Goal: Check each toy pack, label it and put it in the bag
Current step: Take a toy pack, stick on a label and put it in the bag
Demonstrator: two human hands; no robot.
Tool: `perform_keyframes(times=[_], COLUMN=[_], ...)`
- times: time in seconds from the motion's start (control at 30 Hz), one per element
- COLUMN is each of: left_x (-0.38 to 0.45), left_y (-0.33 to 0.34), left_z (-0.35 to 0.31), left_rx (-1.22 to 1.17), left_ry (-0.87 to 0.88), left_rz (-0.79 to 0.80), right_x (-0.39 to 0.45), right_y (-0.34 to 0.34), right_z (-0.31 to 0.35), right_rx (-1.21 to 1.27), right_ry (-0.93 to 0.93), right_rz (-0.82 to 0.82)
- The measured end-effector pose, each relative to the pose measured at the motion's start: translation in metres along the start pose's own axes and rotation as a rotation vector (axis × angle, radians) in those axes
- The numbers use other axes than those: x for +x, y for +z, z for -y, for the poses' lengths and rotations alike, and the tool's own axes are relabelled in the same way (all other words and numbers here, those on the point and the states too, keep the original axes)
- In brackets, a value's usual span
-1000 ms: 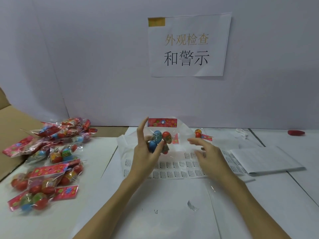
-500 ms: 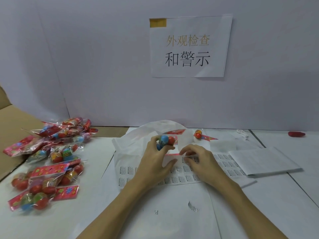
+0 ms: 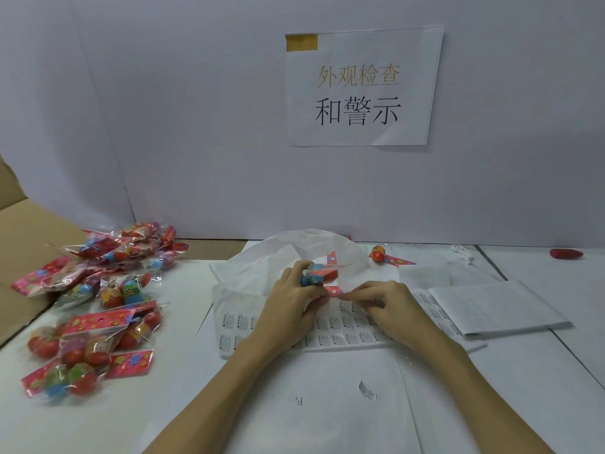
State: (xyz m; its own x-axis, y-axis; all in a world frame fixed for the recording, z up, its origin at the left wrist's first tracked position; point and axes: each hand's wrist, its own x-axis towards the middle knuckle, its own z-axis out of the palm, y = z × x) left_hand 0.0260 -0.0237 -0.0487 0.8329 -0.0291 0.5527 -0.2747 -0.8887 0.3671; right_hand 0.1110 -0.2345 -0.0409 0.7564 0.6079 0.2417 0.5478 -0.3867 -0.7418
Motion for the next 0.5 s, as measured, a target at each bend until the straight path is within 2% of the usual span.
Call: perform_keyframes(times=[0.13,0.27,0.4,0.5], left_x=[0.0006,0.0001,-0.0004,-0.0003], left_y=[0.0008,0.0016,0.0017,0.0015], left_z=[0.0019,0.0039,0.0047,0.0045], left_rx=[-0.018,-0.039,-0.036,-0.048], left_ry=[-0.004,0.001,-0.019,-0.022], left_rz=[-0.001,-0.01,0.001,-0.001], right_x=[0.0013,0.0009,0.0022,0.0017], right_y=[-0.0042,-0.0008,-0.0002,0.0004], right_z=[-0.0023,-0.0014,-0.0058,-0.0057], right_rx=[0.025,0.086,0.042,0.056], right_ry=[0.038,-0.01,0.026,-0.013], right_rz=[-0.013,-0.07,-0.045,-0.07])
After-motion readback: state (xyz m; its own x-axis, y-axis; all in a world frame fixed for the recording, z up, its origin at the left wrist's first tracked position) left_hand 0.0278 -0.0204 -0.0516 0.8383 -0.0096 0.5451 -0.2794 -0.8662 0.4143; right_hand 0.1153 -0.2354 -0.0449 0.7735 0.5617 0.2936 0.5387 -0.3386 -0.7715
